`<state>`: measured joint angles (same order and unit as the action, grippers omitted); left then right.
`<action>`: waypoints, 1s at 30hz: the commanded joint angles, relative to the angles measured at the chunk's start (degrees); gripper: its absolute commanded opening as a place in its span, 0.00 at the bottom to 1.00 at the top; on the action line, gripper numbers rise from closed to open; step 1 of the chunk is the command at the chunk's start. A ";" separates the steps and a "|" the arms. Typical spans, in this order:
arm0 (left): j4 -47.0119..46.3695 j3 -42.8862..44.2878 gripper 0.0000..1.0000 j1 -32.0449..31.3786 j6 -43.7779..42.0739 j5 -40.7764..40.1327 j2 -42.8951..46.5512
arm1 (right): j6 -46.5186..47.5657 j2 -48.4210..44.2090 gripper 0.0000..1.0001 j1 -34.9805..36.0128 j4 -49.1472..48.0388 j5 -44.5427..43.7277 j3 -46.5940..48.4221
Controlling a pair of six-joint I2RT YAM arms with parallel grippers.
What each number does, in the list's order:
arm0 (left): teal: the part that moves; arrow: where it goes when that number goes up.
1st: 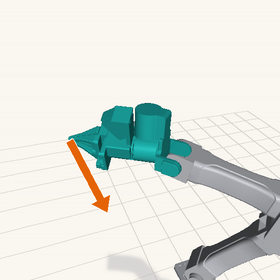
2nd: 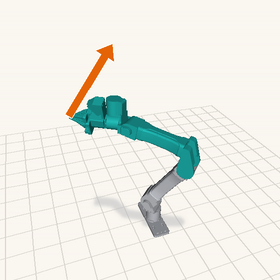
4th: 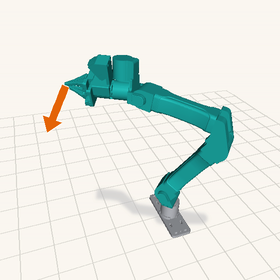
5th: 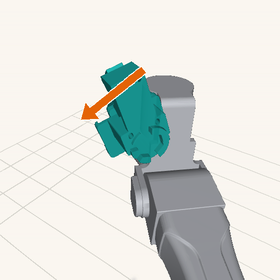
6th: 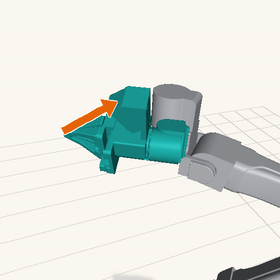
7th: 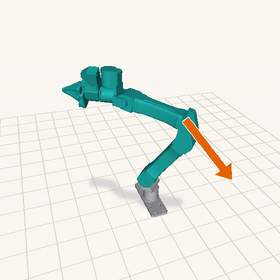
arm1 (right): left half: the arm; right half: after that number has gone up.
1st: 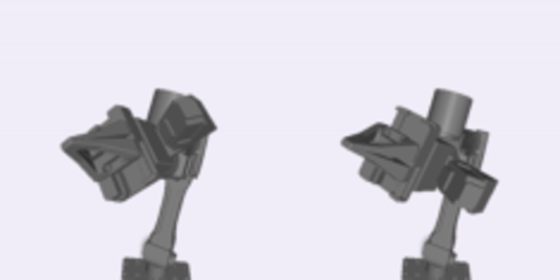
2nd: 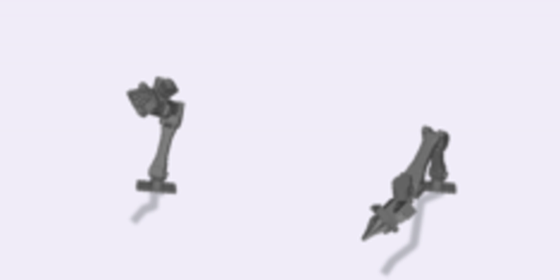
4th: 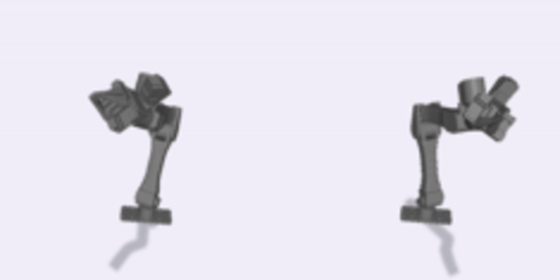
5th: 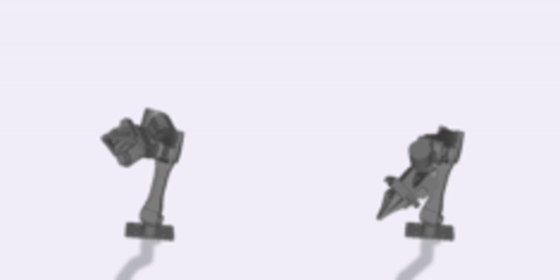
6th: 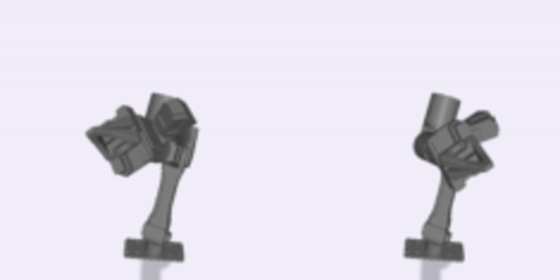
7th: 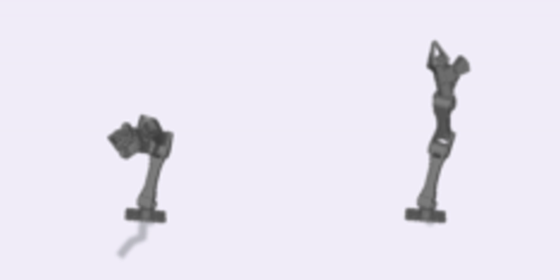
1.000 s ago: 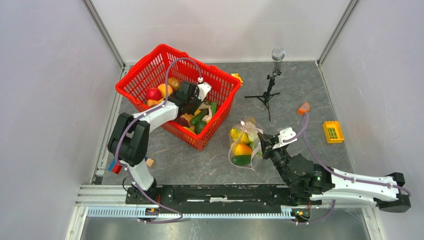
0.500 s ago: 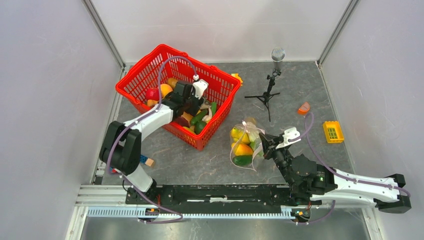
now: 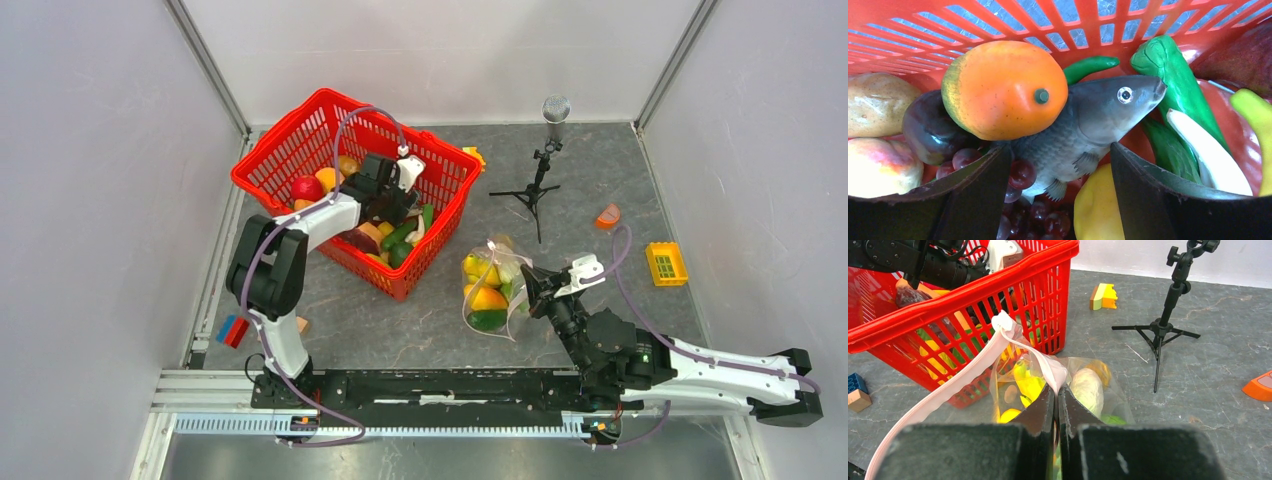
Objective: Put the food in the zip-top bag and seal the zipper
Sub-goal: Pick up the fake fish from the bin.
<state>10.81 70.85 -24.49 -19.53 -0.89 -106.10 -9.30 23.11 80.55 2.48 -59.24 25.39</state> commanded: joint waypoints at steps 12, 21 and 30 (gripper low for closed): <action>17.27 5.73 0.90 0.48 -3.49 2.55 -11.19 | 0.06 -0.45 0.06 -0.13 -0.18 -2.09 1.77; 13.23 1.81 0.25 0.85 -1.85 4.51 -6.88 | 0.29 0.50 0.06 -0.09 -0.43 -2.12 2.39; 9.79 -2.46 0.02 0.81 -0.95 3.54 6.40 | -1.73 0.56 0.05 -0.11 -0.05 -0.70 2.85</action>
<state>14.39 70.13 -24.08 -20.49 3.14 -105.67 -9.76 23.79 80.55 2.74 -60.01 25.67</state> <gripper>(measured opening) 0.345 0.059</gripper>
